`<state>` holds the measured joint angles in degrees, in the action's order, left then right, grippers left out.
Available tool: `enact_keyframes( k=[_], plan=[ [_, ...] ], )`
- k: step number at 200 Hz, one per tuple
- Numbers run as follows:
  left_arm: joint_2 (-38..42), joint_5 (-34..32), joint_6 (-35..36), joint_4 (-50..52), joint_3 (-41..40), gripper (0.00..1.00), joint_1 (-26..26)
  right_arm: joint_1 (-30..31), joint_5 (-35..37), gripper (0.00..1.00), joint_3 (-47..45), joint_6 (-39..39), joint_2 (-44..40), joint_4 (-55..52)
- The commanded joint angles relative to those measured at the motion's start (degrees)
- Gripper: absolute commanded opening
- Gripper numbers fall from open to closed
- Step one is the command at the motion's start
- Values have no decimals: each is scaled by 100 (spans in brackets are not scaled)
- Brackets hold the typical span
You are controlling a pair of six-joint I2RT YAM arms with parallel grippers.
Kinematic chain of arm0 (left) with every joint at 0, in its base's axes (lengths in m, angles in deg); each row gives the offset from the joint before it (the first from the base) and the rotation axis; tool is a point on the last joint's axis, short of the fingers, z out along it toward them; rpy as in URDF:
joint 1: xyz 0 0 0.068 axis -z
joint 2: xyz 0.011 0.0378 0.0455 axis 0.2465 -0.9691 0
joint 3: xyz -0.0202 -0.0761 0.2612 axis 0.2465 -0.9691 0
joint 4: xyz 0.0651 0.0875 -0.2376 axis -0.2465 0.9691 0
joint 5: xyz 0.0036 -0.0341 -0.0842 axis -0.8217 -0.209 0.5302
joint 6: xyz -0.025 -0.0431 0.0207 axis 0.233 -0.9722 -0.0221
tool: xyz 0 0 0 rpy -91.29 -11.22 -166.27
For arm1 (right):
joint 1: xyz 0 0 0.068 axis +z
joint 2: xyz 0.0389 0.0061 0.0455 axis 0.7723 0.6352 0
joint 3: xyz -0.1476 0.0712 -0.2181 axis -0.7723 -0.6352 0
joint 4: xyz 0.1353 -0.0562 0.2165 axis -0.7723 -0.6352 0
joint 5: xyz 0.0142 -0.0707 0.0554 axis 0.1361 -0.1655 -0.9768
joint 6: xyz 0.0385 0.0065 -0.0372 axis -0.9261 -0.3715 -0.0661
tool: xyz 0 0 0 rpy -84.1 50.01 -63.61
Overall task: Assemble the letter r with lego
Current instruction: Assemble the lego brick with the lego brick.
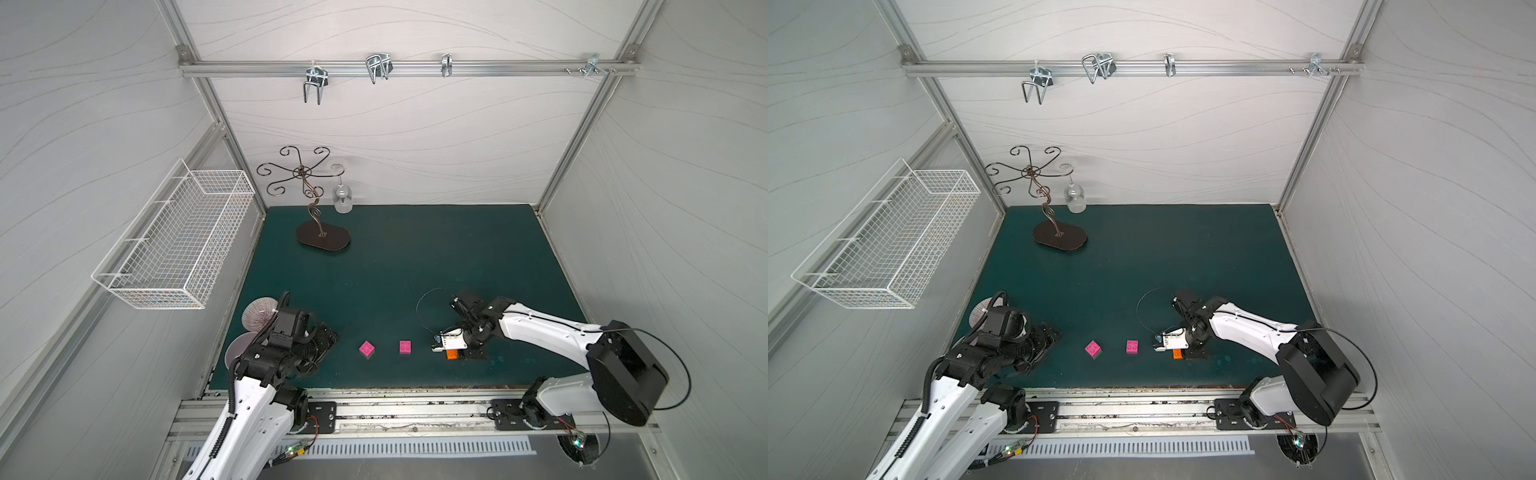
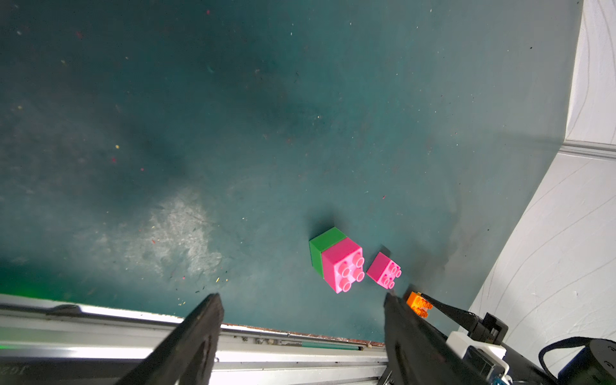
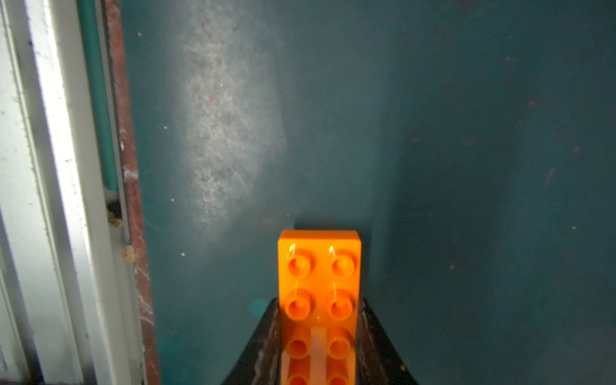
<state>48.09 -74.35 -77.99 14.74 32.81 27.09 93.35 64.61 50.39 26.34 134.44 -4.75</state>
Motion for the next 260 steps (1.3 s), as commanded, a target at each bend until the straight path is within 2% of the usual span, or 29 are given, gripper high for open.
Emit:
enact_keyframes(
  k=[1,41,162,260],
  plan=[
    [22,-3,-20,8,38,79,18,-274,-488,0,-234,-460,-231,306],
    [-27,0,-3,-4,46,79,19,-354,-588,0,-542,-468,-549,452],
    [129,9,-56,84,28,79,17,-407,-663,0,-640,-691,-316,744],
    [81,13,-56,22,-7,80,18,-415,23,0,-460,-457,-998,211]
  ],
)
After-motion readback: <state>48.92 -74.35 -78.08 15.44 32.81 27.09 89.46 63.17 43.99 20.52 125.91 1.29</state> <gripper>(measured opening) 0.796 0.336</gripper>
